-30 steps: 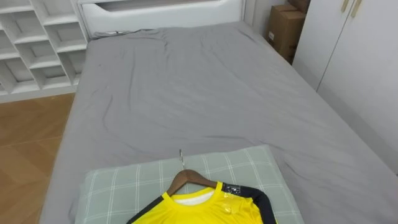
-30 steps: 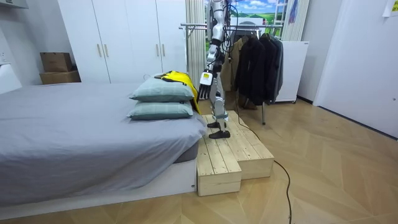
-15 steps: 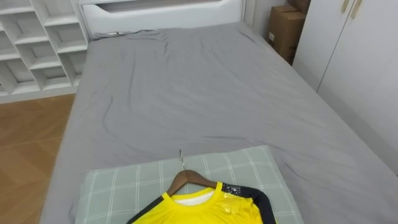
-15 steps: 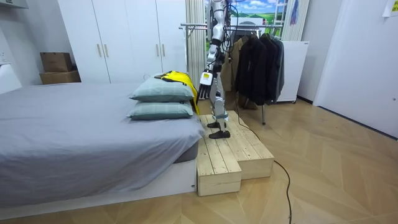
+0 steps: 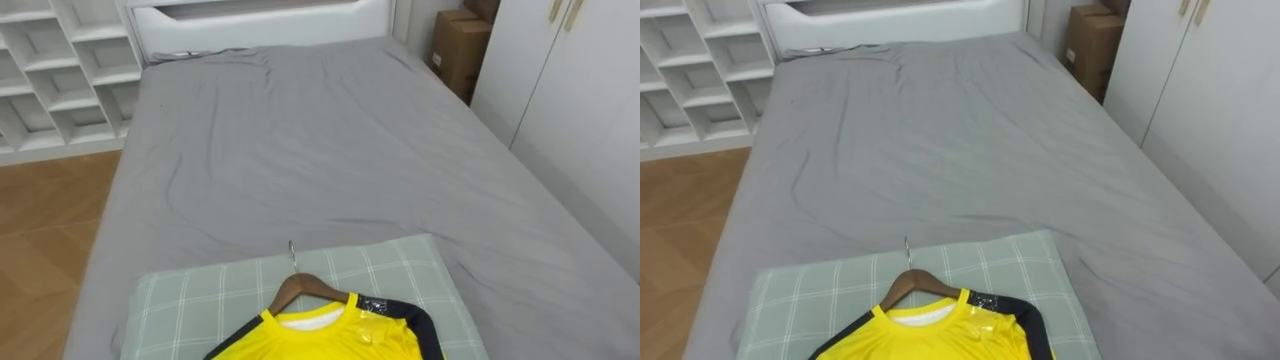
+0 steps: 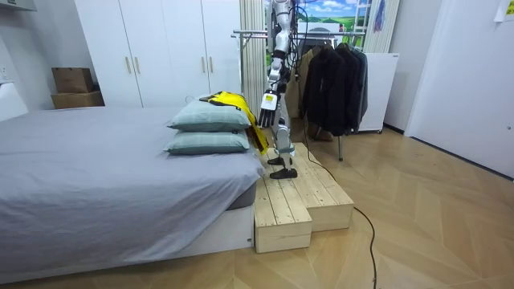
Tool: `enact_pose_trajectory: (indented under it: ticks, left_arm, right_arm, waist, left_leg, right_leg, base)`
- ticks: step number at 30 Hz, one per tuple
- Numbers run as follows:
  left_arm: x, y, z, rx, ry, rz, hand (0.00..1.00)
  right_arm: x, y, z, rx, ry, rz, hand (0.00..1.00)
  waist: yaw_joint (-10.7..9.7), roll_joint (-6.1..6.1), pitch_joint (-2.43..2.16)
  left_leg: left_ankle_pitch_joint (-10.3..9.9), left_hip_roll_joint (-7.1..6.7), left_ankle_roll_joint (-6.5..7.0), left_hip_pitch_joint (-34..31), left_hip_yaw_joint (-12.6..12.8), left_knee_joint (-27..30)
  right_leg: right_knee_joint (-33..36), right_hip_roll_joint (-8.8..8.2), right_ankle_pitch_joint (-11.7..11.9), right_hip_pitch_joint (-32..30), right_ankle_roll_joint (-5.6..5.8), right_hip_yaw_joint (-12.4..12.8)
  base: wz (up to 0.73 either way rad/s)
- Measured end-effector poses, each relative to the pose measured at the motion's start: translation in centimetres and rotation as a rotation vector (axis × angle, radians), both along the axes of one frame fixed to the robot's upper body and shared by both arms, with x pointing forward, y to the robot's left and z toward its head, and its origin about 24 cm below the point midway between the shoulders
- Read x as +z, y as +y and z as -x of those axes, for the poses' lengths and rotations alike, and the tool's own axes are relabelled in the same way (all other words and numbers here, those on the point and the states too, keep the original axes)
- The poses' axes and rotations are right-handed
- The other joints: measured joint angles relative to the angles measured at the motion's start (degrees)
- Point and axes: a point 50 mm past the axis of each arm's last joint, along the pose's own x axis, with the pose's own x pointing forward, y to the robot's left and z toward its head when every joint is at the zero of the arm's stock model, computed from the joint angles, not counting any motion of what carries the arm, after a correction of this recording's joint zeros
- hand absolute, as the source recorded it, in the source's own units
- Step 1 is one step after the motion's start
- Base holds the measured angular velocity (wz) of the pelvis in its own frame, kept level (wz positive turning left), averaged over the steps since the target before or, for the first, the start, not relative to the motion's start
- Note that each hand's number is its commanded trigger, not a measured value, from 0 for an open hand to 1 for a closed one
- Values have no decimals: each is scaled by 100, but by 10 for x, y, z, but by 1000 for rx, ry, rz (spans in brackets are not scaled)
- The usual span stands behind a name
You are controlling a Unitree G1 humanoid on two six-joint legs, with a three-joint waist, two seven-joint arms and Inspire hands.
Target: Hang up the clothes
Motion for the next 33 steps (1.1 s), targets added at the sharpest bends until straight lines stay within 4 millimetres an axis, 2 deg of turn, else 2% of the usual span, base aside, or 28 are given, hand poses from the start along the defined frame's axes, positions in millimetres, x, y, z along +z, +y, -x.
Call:
enact_pose_trajectory:
  ticks: [10, 12, 19, 28, 33]
  left_arm:
    - [1, 7, 20, 70, 28, -32, 0]
    - [2, 10, 21, 90, 24, -47, 0]
    - [3, 15, 20, 106, 11, -115, 0]
    - [14, 36, 8, 187, -99, -326, 0]
    - [21, 43, 0, 215, -177, -445, 0]
  right_arm:
    - [0, 0, -3, 37, 10, -2, 0]
    - [0, 0, -3, 37, 8, -1, 0]
    - [0, -1, -4, 36, 9, 10, 0]
    - [0, -2, -4, 27, 6, 21, 0]
    - [1, -6, -5, 26, -6, 36, 0]
  waist:
    - [54, -20, -14]
    - [117, -8, -9]
    - [174, 13, -4]
    - [183, 53, -9]
    - [182, 119, -17]
  left_leg:
    - [0, -21, 0, -31, -31, 24]
    - [0, -22, 0, -42, -26, 24]
    - [0, -41, 1, -31, -116, 24]
    - [-3, -58, 4, -3, -234, 14]
    - [-5, -70, 9, -15, -306, -6]
  right_leg:
    - [0, -19, -28, -2, 9, -37]
    - [3, -18, -29, -2, 9, -28]
    - [0, -29, -42, 52, 16, -81]
    - [3, -50, -66, 78, 15, -254]
    - [4, -57, -68, 118, 15, -339]
  base:
    - [3]
    - [0]
    - [6]
    - [8]
    - [6]
